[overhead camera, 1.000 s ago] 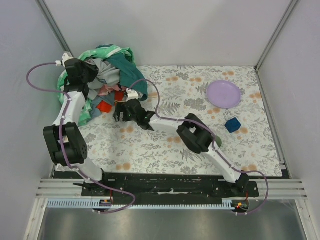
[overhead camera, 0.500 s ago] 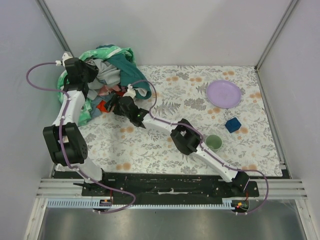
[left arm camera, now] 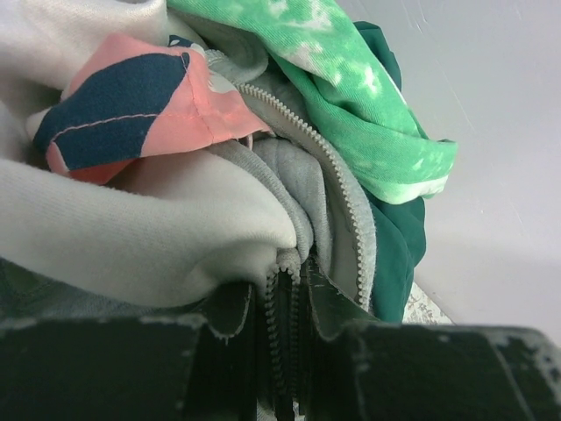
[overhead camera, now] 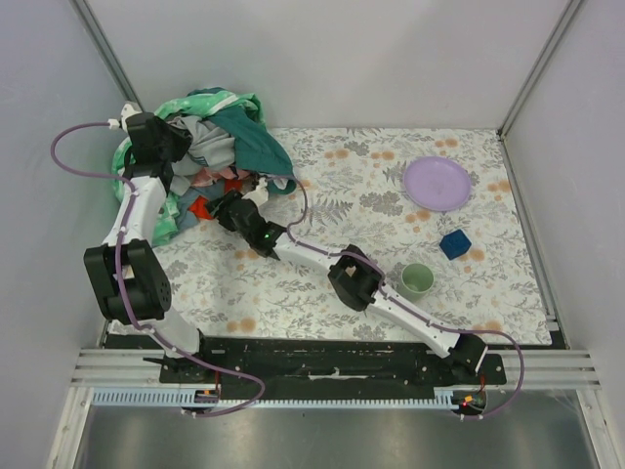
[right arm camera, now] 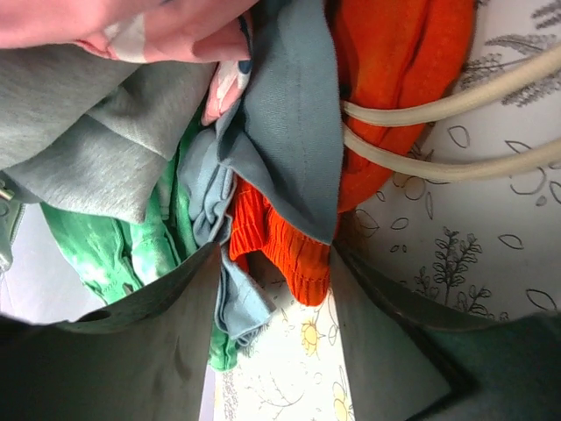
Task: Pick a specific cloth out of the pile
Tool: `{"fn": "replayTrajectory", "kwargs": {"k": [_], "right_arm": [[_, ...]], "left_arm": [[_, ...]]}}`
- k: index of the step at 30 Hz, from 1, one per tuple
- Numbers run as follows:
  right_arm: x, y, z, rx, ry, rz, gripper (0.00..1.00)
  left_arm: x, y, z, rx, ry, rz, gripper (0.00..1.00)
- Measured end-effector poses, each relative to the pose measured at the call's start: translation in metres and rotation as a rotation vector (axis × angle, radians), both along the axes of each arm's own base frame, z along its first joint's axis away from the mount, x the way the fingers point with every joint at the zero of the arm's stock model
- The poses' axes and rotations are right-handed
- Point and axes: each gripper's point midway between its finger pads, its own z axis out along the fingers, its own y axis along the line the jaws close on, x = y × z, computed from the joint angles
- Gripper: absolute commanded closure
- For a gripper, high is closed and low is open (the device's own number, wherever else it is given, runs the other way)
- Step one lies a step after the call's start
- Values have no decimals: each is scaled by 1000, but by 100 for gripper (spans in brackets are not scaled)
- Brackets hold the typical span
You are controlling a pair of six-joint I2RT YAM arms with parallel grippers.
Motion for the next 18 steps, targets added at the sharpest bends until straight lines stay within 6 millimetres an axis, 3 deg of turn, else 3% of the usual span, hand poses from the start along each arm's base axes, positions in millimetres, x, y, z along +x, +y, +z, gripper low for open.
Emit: {"fn": "replayTrajectory", "kwargs": {"k": [5,7,9,13,18], "right_arm": [[2,0,-1,36,3,-53,50],[3,0,-3,42,2,-71,60],[3,-1,-7,35,1,-87,78],[3,-2,-10,31,-4,-115,100],[3,-2,-10,31,-5,-118,100]], "left_arm": [[0,1,0,2,0,7,98],[0,2,0,3,1,9,98],[0,2,0,3,0,10,98],[0,2,1,5,0,13,98],[-1,4,1,10,1,22,98]]}}
